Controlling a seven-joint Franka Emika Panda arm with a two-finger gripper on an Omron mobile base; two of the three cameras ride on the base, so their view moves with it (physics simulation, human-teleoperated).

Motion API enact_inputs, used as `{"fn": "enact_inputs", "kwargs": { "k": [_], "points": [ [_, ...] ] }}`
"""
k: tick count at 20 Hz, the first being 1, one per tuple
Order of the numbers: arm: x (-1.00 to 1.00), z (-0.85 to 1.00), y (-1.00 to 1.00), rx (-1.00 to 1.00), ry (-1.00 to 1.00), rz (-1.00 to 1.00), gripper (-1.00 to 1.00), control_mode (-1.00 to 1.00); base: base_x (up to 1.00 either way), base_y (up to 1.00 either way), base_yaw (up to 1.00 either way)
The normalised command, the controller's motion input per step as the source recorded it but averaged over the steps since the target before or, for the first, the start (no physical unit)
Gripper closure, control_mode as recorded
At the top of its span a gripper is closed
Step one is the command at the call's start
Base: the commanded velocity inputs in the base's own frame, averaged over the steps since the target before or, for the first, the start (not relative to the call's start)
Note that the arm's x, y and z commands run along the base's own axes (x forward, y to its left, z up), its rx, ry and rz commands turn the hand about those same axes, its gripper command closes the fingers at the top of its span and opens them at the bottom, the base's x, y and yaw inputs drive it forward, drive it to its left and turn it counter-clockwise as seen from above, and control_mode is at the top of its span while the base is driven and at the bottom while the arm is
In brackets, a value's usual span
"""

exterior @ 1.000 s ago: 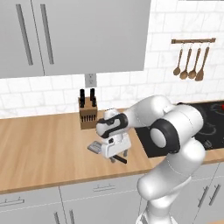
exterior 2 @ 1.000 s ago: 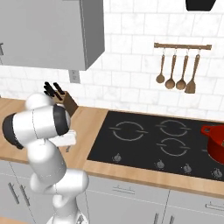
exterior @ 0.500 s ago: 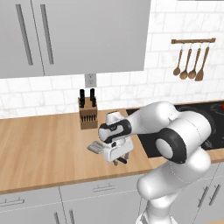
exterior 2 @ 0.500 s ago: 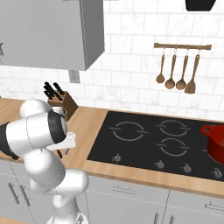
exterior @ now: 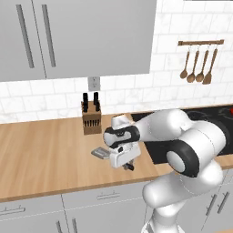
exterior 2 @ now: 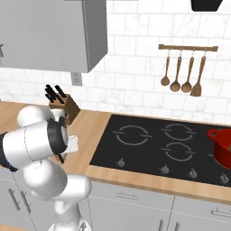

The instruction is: Put the onion and sweet potato in the pot. Retrieve the spatula and lightly stir the vegetables in the pot.

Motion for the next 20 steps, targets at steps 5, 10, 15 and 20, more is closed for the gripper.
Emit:
{"fn": "enact_inputs", "kwargs": {
  "k": [5, 10, 15, 20],
  "points": [
    [-0.95, 0.97, -0.26, -0.07, -0.07, 0.16, 1.00, -1.00, 0.00, 0.00, 0.00],
    [-0.89, 1.00, -0.40, -0.14, -0.05, 0.19, 1.00, -1.00, 0.00, 0.00, 0.00],
    [-0.71, 1.00, -0.32, -0.02, -0.07, 0.08, 1.00, -1.00, 0.00, 0.00, 0.00],
    [-0.31, 1.00, -0.16, 0.10, 0.00, 0.00, 1.00, -1.00, 0.00, 0.00, 0.00]
  ]
}}
